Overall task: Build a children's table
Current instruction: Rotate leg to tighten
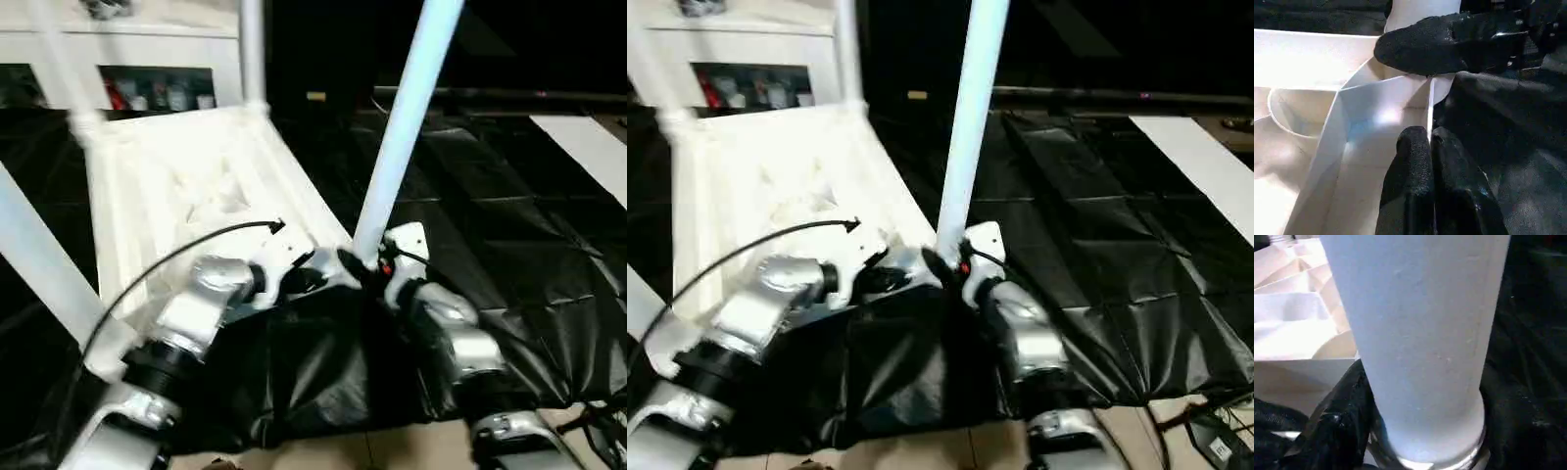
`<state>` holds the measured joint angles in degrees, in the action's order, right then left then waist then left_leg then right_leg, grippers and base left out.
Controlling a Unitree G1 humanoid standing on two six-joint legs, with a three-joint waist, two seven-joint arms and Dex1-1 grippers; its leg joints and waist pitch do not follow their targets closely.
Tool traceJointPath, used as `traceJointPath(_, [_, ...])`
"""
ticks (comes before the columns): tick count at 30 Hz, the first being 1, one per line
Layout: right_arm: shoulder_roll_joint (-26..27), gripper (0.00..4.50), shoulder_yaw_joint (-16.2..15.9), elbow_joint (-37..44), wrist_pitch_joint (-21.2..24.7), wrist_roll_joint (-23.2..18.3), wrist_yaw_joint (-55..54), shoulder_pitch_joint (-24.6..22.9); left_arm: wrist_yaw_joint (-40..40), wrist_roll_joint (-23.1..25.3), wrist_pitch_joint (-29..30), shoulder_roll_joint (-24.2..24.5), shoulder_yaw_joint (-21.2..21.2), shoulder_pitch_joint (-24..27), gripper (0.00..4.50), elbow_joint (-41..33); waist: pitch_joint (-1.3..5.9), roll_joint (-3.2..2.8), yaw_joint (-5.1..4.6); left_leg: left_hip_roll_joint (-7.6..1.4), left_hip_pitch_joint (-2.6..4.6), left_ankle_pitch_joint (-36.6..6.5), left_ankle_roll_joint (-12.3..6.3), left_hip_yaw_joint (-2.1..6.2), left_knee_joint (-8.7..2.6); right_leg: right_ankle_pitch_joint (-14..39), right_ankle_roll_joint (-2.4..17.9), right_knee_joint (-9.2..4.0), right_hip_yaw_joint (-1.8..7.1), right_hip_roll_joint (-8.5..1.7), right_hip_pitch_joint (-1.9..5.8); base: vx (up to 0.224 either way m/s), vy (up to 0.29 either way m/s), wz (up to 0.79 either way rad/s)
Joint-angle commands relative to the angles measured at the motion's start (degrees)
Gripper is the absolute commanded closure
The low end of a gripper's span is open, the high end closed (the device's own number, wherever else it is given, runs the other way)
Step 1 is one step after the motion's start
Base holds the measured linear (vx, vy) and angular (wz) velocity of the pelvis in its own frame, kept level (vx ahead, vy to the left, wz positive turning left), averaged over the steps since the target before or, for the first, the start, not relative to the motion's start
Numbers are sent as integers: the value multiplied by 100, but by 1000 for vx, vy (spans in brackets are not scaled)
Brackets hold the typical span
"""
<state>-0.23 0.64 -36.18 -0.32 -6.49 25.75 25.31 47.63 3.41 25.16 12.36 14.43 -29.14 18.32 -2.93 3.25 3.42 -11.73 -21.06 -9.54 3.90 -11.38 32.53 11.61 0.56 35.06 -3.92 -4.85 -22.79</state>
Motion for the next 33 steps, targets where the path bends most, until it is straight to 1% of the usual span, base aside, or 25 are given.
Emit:
traceJointPath(1, [401,147,-394,-7,87,-17,253,-112,-90,-141,0,-320,161,-37,450,-258,409,-61,43,-166,51,-559,-252,88,-302,-337,1303,-280,279,-317,304,0,0,0])
traceJointPath(2, [385,127,-369,30,121,-70,318,-104,-18,-163,-24,-283,194,-17,450,-284,394,-56,34,-159,48,-519,-338,76,-299,-459,1355,-282,274,-302,294,0,0,0])
traceJointPath(3, [341,110,-380,77,153,-107,429,-92,69,-185,-46,-225,229,2,450,-319,376,-62,32,-158,51,-643,-367,76,-310,-275,1363,-308,271,-308,293,0,0,0])
traceJointPath(4, [217,107,-458,134,165,-80,625,-67,207,-211,-104,-126,256,8,450,-334,373,-84,36,-163,54,-725,-351,80,-314,-160,1356,-316,272,-319,296,0,0,0])
traceJointPath(5, [118,102,-524,184,159,-46,774,-61,310,-231,-135,-61,267,13,450,-353,363,-71,26,-170,53,-914,-298,84,-326,134,1304,-346,273,-317,302,0,0,0])
traceJointPath(6, [16,92,-593,225,143,1,919,-49,410,-250,-163,-1,273,11,450,-363,360,-80,23,-171,55,-942,-276,85,-327,190,1291,-350,276,-320,296,0,0,0])
traceJointPath(8, [-167,92,-655,302,188,-37,1276,-31,649,-290,-218,135,298,5,450,-377,357,-82,23,-171,65,-1019,-224,83,-325,293,1280,-359,280,-311,299,0,0,0])
traceJointPath(10, [-440,92,-756,387,182,-67,1803,-30,995,-334,-351,312,355,1,450,-373,365,-102,35,-175,74,-961,-239,85,-317,160,1304,-347,280,-306,298,0,0,0])
traceJointPath(11, [-906,92,-992,542,89,-132,2801,-89,1624,-436,-580,587,456,-19,450,-333,371,-92,45,-169,69,-902,-274,79,-305,29,1344,-328,279,-305,310,0,0,0])
traceJointPath(12, [-906,92,-992,542,89,-132,2801,-89,1624,-436,-580,587,456,-19,450,-333,373,-99,57,-169,71,-884,-299,86,-301,-12,1358,-327,272,-302,321,0,0,0])
traceJointPath(13, [-1260,92,-1142,701,101,-242,3624,-155,2138,-537,-774,780,529,-55,450,-270,373,-97,55,-171,73,-852,-359,70,-288,-159,1392,-305,280,-292,312,0,0,0])
traceJointPath(14, [-1341,92,-1168,740,112,-271,3818,-169,2262,-567,-802,822,543,-67,450,-252,379,-96,92,-168,84,-823,-449,66,-269,-246,1433,-297,277,-290,319,0,0,0])
traceJointPath(15, [-1438,92,-1196,765,116,-294,4019,-174,2384,-575,-819,876,567,-94,450,-212,368,-97,121,-184,86,-814,-486,59,-273,-272,1482,-291,286,-302,295,0,0,0])
traceJointPath(16, [-1449,92,-1199,767,120,-297,4042,-174,2398,-574,-824,884,571,-98,450,-206,365,-102,147,-188,96,-825,-480,63,-279,-211,1498,-297,280,-310,289,0,0,0])
traceJointPath(19, [-1786,92,-1337,825,157,-363,4761,-170,2781,-542,-950,1073,663,-238,450,22,345,-116,246,-205,128,-1043,-363,52,-291,177,1496,-322,272,-305,266,0,0,0])
traceJointPath(21, [-1960,92,-1453,901,220,-391,5133,-191,2942,-554,-991,1128,685,-305,450,125,337,-73,300,-220,133,-1190,-276,50,-299,443,1437,-335,265,-312,266,0,0,0])
traceJointPath(22, [-2018,92,-1505,929,272,-415,5295,-195,3015,-549,-1025,1160,708,-330,450,163,325,-87,311,-223,133,-1293,-226,58,-311,634,1400,-348,269,-324,257,0,0,0])
traceJointPath(23, [-2076,92,-1562,973,350,-456,5479,-212,3094,-546,-1052,1198,737,-339,450,178,329,-60,316,-228,119,-1333,-185,69,-315,777,1351,-349,270,-342,271,0,0,0])
traceJointPath(24, [-2107,92,-1609,987,373,-471,5575,-209,3144,-559,-1046,1221,745,-337,450,186,332,-57,314,-222,109,-1325,-177,72,-316,826,1322,-355,271,-346,276,0,0,0])
traceJointPath(25, [-2128,119,-1641,994,382,-478,5633,-207,3176,-572,-1036,1235,749,-335,450,190,335,-51,317,-226,111,-1322,-165,75,-315,908,1286,-361,273,-357,269,0,0,0])
traceJointPath(26, [-2148,128,-1682,1011,410,-485,5703,-209,3209,-571,-1049,1261,764,-326,450,185,334,-45,313,-223,107,-1310,-159,75,-313,941,1271,-367,274,-357,262,0,0,0])
traceJointPath(27, [-2167,128,-1706,1022,432,-491,5797,-208,3262,-568,-1087,1281,768,-325,450,203,338,-48,313,-224,105,-1295,-155,77,-313,937,1269,-364,275,-360,263,0,0,0])
traceJointPath(28, [-2166,128,-1732,1020,421,-468,5836,-206,3271,-559,-1111,1286,758,-317,450,218,339,-30,316,-220,105,-1257,-163,74,-307,945,1259,-365,275,-358,258,0,0,0])
traceJointPath(30, [-2137,160,-1770,984,385,-427,5875,-192,3305,-547,-1180,1293,741,-311,450,278,343,-24,318,-210,89,-1189,-183,76,-299,895,1257,-357,274,-358,261,0,0,0])
traceJointPath(33, [-2076,172,-1792,908,346,-423,5891,-172,3237,-532,-1219,1282,733,-311,450,352,351,-13,323,-212,90,-1125,-197,77,-295,861,1255,-348,269,-360,258,0,0,0])
